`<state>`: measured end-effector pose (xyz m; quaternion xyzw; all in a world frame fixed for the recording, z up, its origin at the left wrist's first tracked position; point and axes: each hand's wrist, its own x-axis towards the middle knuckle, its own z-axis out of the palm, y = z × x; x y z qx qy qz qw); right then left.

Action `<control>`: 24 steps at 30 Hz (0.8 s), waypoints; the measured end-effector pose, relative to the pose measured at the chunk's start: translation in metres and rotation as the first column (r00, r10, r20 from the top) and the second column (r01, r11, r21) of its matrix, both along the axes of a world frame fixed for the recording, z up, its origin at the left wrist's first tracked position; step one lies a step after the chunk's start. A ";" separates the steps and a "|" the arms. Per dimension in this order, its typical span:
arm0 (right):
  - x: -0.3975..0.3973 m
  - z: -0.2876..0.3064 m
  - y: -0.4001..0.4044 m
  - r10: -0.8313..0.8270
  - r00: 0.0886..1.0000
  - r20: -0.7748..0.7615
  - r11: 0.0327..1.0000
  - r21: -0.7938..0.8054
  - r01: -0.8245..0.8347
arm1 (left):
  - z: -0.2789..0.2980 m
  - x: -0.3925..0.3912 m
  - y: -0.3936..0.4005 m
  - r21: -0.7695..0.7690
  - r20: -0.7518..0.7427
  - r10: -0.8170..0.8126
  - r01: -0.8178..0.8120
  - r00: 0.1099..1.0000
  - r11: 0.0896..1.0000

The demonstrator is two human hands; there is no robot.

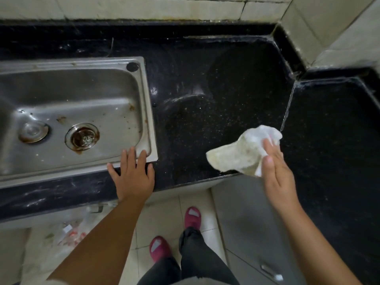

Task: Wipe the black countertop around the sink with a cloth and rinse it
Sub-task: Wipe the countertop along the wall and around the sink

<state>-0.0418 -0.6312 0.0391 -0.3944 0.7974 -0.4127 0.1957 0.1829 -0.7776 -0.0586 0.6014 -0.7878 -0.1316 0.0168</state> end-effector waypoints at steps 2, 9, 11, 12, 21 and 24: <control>0.001 -0.004 -0.013 0.056 0.998 0.043 0.998 -0.019 -0.055 | -0.001 0.000 0.001 -0.033 -0.020 0.003 -0.004 1.000 0.999; -0.021 -0.002 -0.029 -0.186 0.938 0.292 0.977 -0.048 0.208 | -0.005 0.001 -0.001 -0.038 -0.001 0.019 -0.019 1.000 0.999; -0.030 0.007 -0.029 -0.234 0.930 0.284 0.962 -0.073 0.264 | -0.005 0.001 -0.002 -0.036 0.012 0.021 -0.020 1.000 0.999; -0.033 0.009 -0.029 -0.229 0.940 0.252 0.963 -0.083 0.256 | -0.005 0.001 -0.001 -0.026 0.022 0.016 -0.016 1.000 1.000; 0.000 -0.067 -0.057 0.536 0.832 -0.144 0.708 0.615 -0.349 | -0.005 0.001 -0.003 -0.019 0.029 0.003 -0.003 1.000 1.000; -0.002 -0.069 -0.064 0.466 0.865 -0.186 0.707 0.667 -0.237 | -0.005 0.000 -0.004 -0.007 0.062 -0.014 0.014 0.998 1.000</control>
